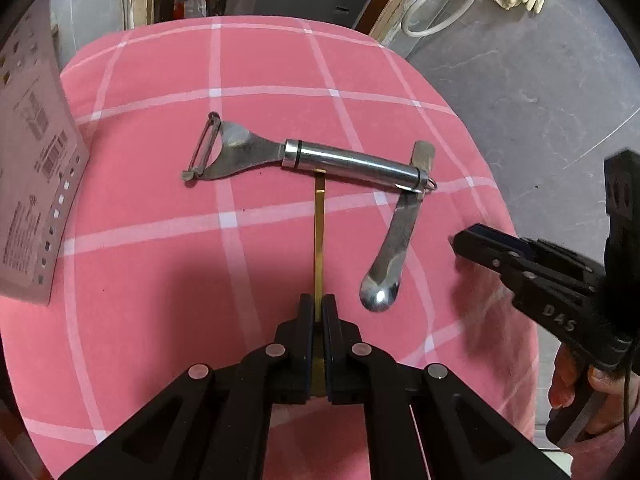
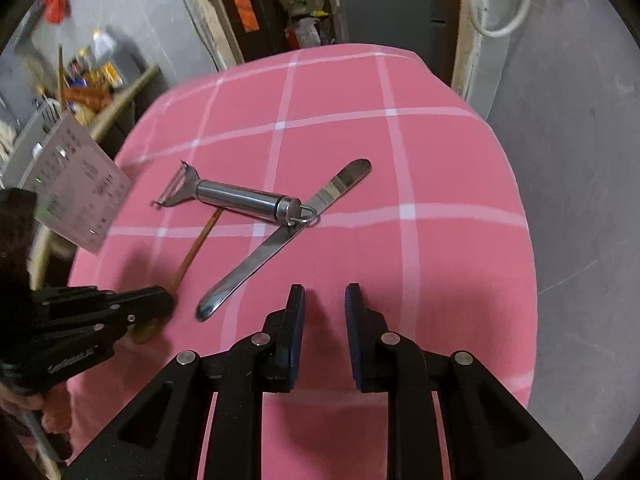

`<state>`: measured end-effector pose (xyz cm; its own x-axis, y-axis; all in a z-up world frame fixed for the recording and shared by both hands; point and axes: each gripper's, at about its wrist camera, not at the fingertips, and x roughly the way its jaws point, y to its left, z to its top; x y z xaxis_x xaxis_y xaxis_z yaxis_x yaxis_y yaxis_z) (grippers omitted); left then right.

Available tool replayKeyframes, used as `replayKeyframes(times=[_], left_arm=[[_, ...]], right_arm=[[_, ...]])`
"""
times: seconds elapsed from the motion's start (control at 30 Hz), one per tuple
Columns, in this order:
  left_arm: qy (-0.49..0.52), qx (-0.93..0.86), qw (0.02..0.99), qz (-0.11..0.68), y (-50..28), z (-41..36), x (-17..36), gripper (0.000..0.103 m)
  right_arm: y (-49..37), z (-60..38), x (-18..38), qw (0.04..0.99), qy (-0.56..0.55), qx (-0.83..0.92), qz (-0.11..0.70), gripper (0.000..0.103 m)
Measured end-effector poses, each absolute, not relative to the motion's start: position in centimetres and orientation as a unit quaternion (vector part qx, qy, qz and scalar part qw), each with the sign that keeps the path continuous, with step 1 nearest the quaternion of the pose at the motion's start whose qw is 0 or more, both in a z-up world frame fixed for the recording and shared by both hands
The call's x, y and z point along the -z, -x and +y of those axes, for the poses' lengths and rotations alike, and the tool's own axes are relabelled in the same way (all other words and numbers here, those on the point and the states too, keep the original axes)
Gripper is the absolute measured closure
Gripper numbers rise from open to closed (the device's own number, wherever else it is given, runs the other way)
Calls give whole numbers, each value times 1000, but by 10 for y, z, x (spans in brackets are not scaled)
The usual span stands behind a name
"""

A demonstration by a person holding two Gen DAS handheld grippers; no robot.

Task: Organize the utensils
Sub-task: 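Grasp the gold spoon with the left gripper while the right gripper approaches the knife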

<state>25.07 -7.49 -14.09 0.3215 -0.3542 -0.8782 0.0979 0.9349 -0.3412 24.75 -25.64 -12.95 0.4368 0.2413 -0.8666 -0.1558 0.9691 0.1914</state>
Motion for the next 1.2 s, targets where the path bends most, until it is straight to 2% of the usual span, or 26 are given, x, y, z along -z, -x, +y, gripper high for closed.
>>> replayKeyframes(times=[0.27,0.53,0.63,0.67,0.8,0.9,1.07,1.2], left_arm=[[127,128,810,558,-249,-60,140,97],[35,119,812,571,-255,-77,133,94],[20,108,809,577,-254,-76,132,97],[23,106,809,578,-252,-73,131,98],[62,101,808,578,-242,-57,131,98],[84,96,807,576,-232,-42,131,98],[122,99,804,574,-215,-19,133,98],[139,108,801,572,-209,-11,137,98]], right_arm=[[-247,-265,137,851,-68,-135,503,81],[-272,-250,142,830,-95,-142,531,80],[-269,-232,147,826,-83,-136,541,80],[-266,-224,148,827,-76,-127,542,79],[-260,-202,146,835,-66,-96,538,62],[-258,-184,145,839,-48,-72,537,56],[-256,-155,150,844,17,-17,536,54],[-254,-155,148,840,29,-1,542,58]])
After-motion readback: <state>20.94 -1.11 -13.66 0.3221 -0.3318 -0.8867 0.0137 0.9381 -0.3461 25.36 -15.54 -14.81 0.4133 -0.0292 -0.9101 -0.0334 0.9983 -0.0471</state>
